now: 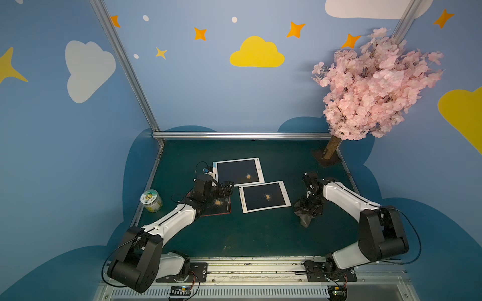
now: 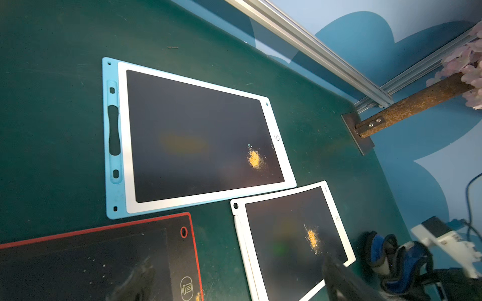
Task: Wipe the drawing tablet
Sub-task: Pick up the cleaning item at the center of the board, then wipe the dirt from the drawing tablet.
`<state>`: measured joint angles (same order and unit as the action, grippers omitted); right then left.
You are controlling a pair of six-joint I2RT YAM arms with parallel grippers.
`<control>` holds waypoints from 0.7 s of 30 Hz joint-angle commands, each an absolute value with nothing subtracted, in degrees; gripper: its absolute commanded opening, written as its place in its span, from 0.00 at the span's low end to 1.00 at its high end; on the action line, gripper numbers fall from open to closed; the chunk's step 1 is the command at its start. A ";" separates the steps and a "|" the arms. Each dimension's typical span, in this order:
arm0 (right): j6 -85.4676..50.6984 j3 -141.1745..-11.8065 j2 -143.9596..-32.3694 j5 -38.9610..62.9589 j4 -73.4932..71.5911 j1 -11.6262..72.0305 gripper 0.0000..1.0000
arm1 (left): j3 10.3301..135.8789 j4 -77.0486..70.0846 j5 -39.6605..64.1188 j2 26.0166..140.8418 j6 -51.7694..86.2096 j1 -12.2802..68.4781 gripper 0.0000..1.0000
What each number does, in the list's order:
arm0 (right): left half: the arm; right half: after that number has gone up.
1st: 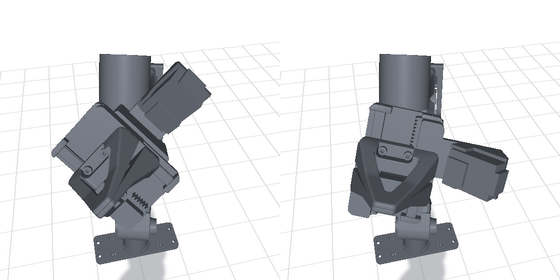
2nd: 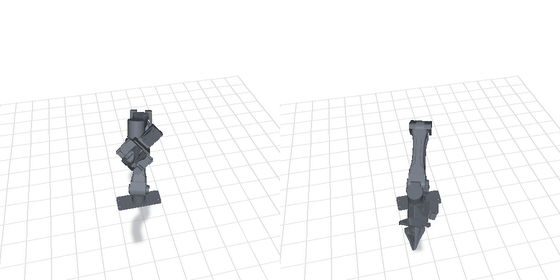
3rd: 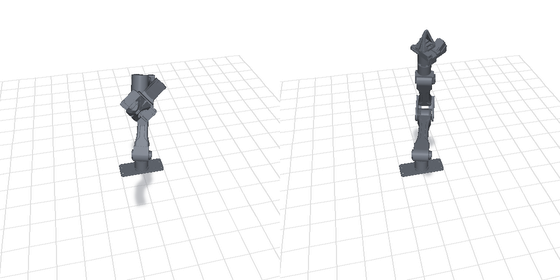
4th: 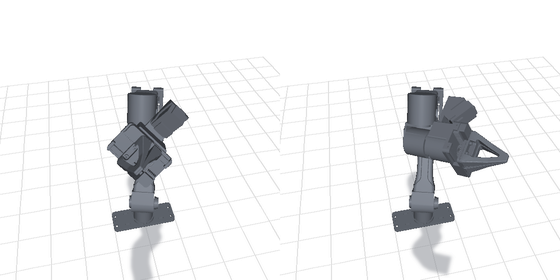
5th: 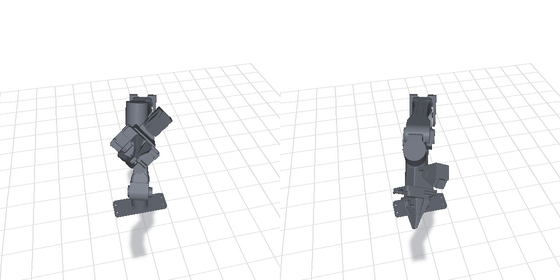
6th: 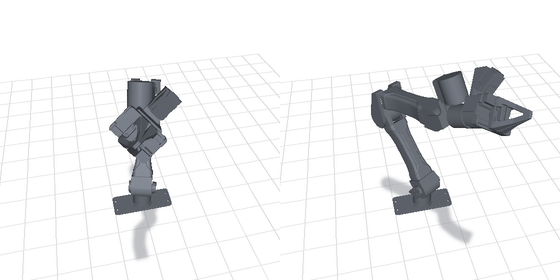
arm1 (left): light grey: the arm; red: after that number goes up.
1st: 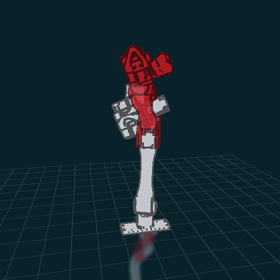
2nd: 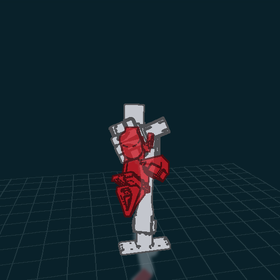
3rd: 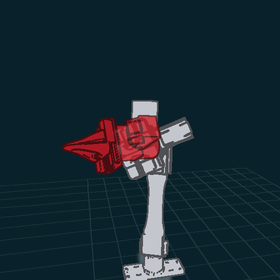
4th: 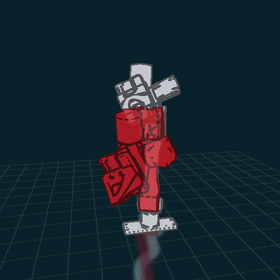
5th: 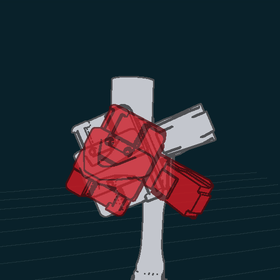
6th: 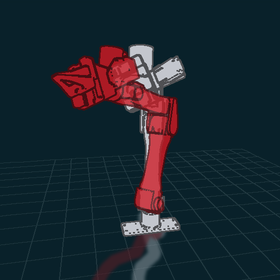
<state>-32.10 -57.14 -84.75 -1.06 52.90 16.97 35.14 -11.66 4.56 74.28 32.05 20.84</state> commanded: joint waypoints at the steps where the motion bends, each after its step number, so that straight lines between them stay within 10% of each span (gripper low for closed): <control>1: -29.40 -65.22 -79.63 -4.79 59.18 17.18 0.00 | 34.67 -11.79 5.15 75.59 32.36 21.88 0.99; 13: -21.04 -76.91 -86.79 2.40 54.64 19.75 0.00 | 48.36 3.15 11.42 85.41 35.23 26.18 0.99; 21: -17.49 -74.20 -87.35 5.06 48.90 20.63 0.00 | 58.24 13.07 18.16 96.88 37.42 28.53 0.70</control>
<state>-19.46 -75.13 -88.01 5.15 50.76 20.21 56.31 5.58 14.26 94.32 36.58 27.92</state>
